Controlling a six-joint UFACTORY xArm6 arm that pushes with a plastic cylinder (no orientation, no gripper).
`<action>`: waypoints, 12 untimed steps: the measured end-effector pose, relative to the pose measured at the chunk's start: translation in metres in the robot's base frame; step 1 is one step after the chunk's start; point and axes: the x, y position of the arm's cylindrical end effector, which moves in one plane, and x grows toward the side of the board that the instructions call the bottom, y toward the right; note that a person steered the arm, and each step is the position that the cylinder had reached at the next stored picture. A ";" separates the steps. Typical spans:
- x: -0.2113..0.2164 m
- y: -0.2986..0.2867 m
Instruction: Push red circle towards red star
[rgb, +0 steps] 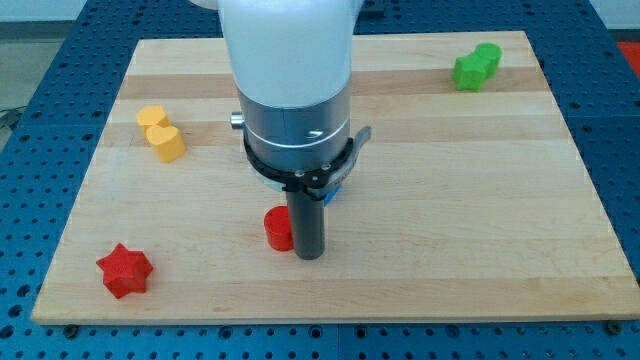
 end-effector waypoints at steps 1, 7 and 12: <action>-0.011 -0.003; -0.029 -0.049; 0.040 -0.017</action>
